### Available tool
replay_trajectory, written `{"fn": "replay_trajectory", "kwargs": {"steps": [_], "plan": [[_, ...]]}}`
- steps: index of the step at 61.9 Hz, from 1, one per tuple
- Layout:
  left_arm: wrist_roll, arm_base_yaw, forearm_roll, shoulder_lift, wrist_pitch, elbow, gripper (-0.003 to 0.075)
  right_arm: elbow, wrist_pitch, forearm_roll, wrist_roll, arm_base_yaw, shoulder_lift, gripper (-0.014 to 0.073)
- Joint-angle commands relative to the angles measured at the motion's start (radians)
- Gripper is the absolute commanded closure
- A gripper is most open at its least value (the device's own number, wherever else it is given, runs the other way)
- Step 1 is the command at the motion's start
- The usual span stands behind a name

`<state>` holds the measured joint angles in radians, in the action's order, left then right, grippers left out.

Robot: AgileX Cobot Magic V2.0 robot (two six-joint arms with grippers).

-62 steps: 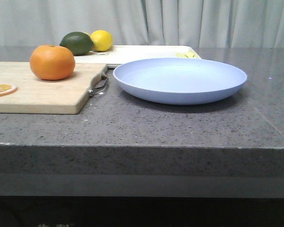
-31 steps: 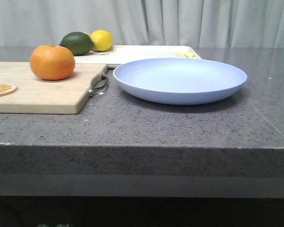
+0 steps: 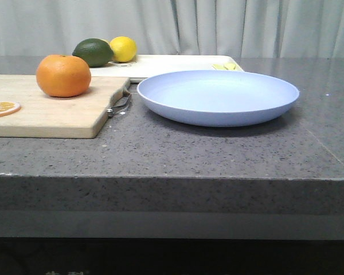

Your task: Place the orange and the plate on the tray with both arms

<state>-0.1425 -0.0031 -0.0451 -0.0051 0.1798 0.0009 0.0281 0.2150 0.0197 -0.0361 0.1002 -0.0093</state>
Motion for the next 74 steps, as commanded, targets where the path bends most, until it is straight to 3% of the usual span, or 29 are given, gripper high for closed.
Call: {"fn": "replay_trajectory", "kwargs": {"steps": [1, 15, 29, 41, 55, 74], "plan": [[-0.001, -0.001, -0.008, -0.018, -0.086, 0.005, 0.0738, -0.004, -0.077, 0.004, -0.009, -0.004, -0.022, 0.0666], [-0.001, -0.001, -0.006, -0.018, -0.109, 0.005, 0.0738, -0.005, -0.101, 0.004, -0.009, -0.004, -0.022, 0.0666], [-0.001, -0.001, 0.022, -0.018, -0.255, -0.006, 0.0738, -0.050, -0.141, 0.004, -0.009, -0.004, -0.022, 0.0666], [-0.001, -0.001, 0.124, 0.005, -0.180, -0.134, 0.0738, -0.195, -0.076, 0.004, -0.009, -0.005, 0.013, 0.0662], [-0.001, -0.001, 0.134, 0.216, -0.035, -0.359, 0.0737, -0.435, -0.008, 0.004, -0.009, -0.006, 0.248, 0.0655], [-0.001, -0.001, 0.136, 0.504, -0.122, -0.457, 0.0738, -0.646, 0.003, 0.004, -0.009, -0.006, 0.609, 0.0655]]}}
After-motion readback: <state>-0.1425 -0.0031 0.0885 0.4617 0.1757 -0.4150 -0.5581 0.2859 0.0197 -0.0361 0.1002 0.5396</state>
